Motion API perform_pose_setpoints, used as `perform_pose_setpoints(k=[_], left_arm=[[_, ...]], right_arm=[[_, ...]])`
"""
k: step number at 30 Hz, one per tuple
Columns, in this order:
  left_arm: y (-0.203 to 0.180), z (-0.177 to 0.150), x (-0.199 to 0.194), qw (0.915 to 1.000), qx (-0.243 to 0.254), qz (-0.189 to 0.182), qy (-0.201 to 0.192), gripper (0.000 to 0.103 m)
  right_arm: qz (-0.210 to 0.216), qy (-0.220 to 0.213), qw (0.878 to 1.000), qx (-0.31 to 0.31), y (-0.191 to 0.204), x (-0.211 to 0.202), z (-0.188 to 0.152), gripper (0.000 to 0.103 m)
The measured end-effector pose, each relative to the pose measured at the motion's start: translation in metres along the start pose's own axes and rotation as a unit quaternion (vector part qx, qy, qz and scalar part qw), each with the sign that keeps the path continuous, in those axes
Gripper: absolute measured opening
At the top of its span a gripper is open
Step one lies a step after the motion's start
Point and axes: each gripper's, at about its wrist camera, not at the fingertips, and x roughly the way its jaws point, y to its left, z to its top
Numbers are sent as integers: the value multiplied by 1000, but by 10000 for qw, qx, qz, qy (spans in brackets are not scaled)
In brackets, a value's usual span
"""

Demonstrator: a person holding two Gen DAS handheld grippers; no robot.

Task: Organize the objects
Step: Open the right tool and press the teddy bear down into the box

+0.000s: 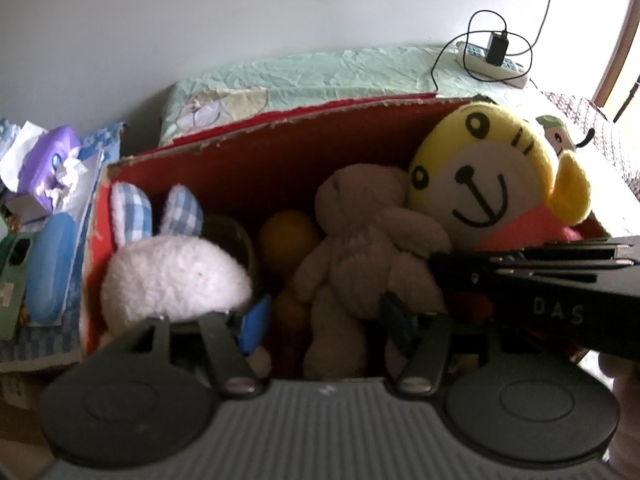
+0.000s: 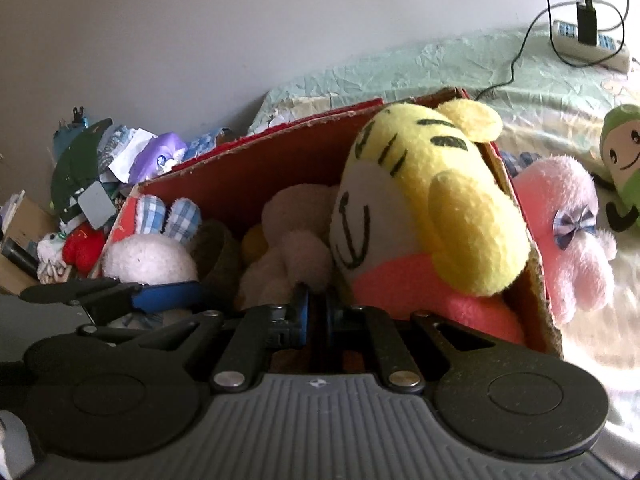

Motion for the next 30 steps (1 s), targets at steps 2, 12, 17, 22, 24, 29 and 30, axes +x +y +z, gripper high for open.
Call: perform_pose_setpoints(k=[2,12,17,22,24,29,30], left_arm=[[-2,0,0,10000,55,40,15,62],[-2,2,1,10000,1,56,48,67],[-2,1,1,10000,-28,52,62,68],[-2,1,0,9999,-99,62,73,69],[-2,1,0,9999,-110,75,76,69],[-2,1,0,9997,-173,125,115,70],[-2,2,0,9997,-178,139,125,71]], right_arm=[[-32,-22,10000,-38,0,0,-1,4],[-65,-88,9999,-57,2,-3,-1,4],[-73,-271,9996,-74,2,-12,-3,6],[-10,-306,9995,-10,-2,-15,-4,5],[-4,-298,9995,51,-3,-14,-3,4],[95,-244,9996,119,-7,-15,-3,4],[108,-227,9996,125,-8,-15,-3,3]])
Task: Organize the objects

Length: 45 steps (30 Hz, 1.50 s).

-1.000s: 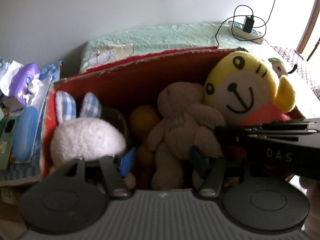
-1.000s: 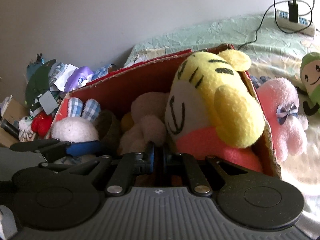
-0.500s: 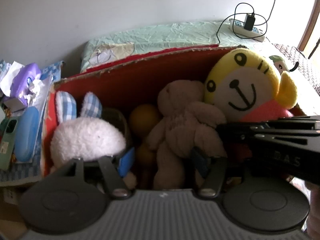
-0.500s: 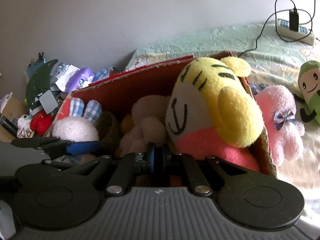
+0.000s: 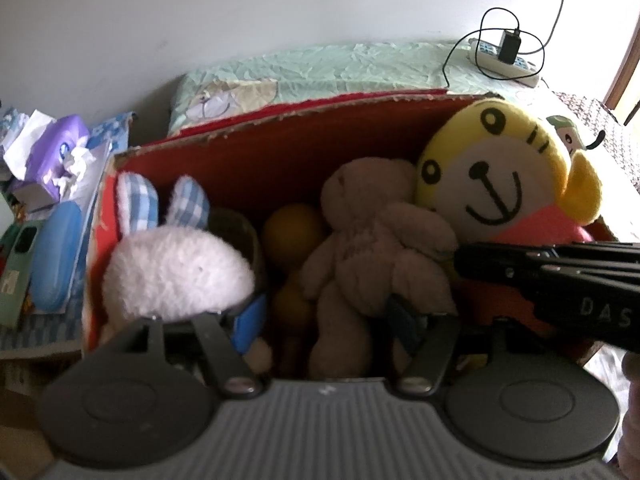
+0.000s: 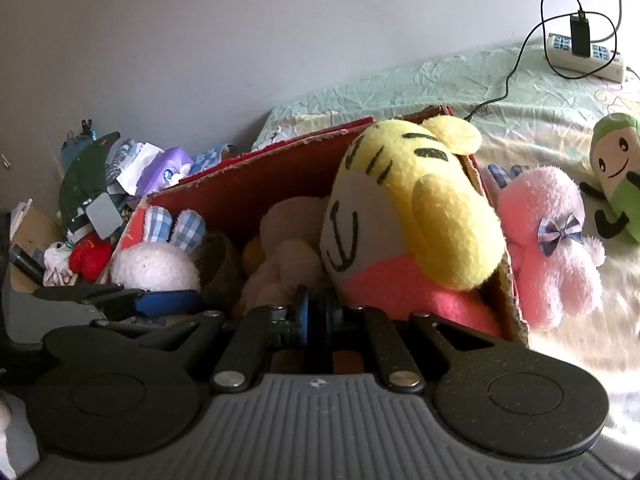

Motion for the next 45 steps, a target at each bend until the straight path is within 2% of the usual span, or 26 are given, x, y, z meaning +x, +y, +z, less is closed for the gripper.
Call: perform_pose_setpoints(k=[9,24,30,41,45], left_arm=[[-2,2,2,9997,-71,200,136,72],[-18,6,6,9948,-389,864,385,74],[-15,4,4,9928,-625,931,419,75],[-14,0,6,9927,-578,953,469,75],[-15,1,3,9924,-571,984,459,76]], right_arm=[[240,82,9996,-124,-6,-2,1,3],[746,356,9960,-338,-15,-2,6,4],[701,257,9969,-267,-18,-8,5,3],[253,-41,9997,31,-17,-11,1,3],[259,-53,9996,48,-18,-12,2,3]])
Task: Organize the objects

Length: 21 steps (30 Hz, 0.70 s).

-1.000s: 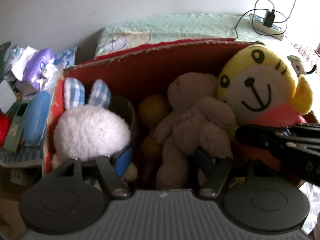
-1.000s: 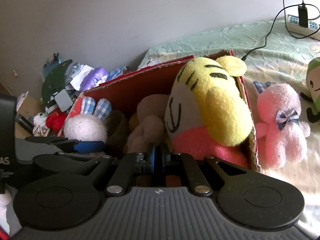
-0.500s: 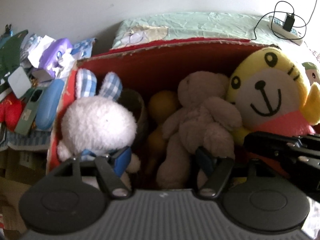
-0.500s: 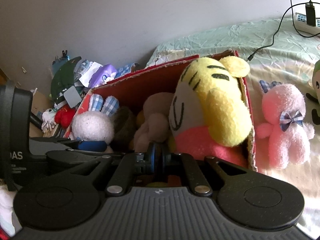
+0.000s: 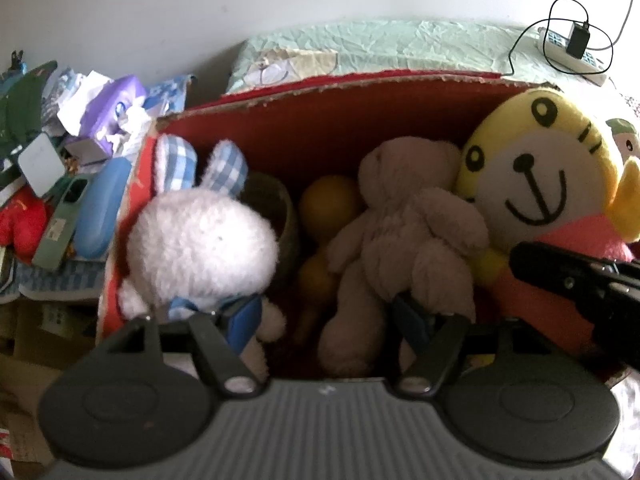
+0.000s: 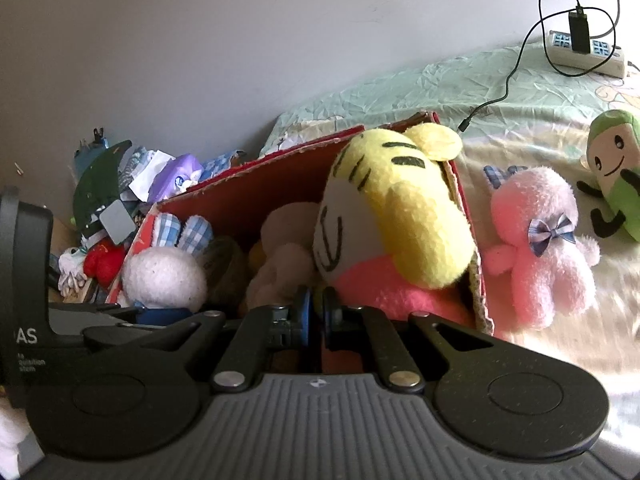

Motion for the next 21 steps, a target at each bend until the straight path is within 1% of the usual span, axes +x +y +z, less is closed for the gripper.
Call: perform_pose_setpoints(k=[5,6,8,11,14,16,19,21], left_arm=[[-3,-1,-6,9999,-121,113,7,82],[-4,-2,-8,9998,-92,155,-20,82],[-7,-3,-12,9996,-40,251,-99,83],[-6,-5,-17,9993,-134,271,-224,84],[-2,-4,-18,9994,-169,194,-224,84],[0,-4,-19,9994,-159,139,-288,86],[1,-4,-18,9995,-135,27,-278,90],[-1,-6,-17,9993,-17,39,-383,91]], right_arm=[[108,88,9998,-115,-1,-1,2,5],[149,94,9998,-87,-2,-3,2,7],[228,117,9996,-76,-4,-4,3,7],[207,105,9997,-113,-3,-5,2,7],[188,91,9997,-100,-1,-8,3,11],[155,31,9999,-63,-1,-9,3,11],[97,2,9999,115,-2,-12,1,11],[35,-121,9999,-6,0,-13,-1,11]])
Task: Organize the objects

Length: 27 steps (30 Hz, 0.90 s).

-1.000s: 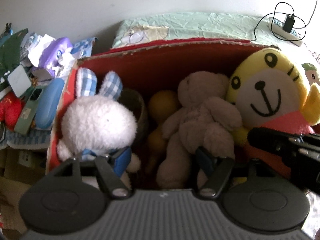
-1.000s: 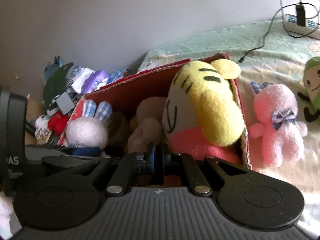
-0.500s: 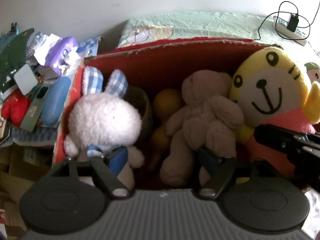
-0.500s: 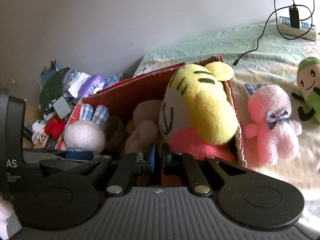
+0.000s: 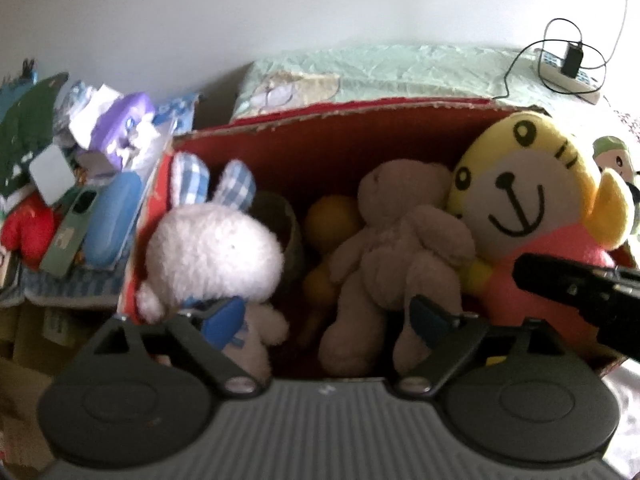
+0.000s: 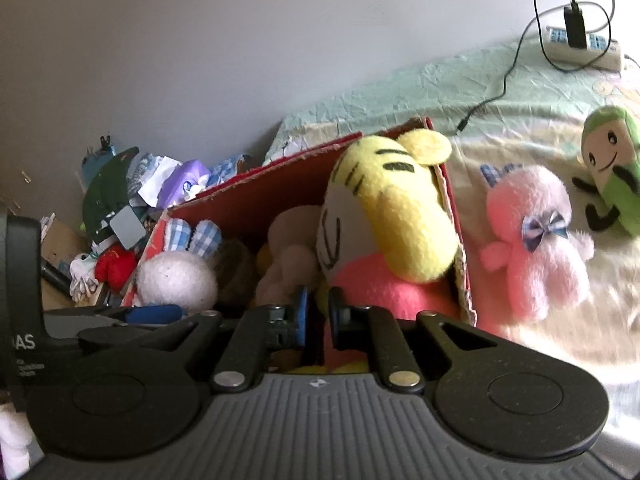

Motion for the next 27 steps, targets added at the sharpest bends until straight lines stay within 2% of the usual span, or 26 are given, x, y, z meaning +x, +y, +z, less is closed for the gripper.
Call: perform_pose_setpoints(k=[5,8,12,20,27], left_arm=[[-4,0,0,9999,119,66,30,92],[-2,2,2,9999,55,37,92,92],[-4,2,3,9997,-35,127,190,92],[-8,2,4,9996,93,205,193,91],[-1,3,4,9998,23,3,184,91]], right_arm=[[23,-24,10000,52,0,-4,1,13],[41,-31,9999,143,-5,-1,0,10],[16,10,10000,9,-2,-2,0,10],[109,-13,9999,-25,-5,-2,-1,11],[207,143,9997,-36,-6,1,4,11]])
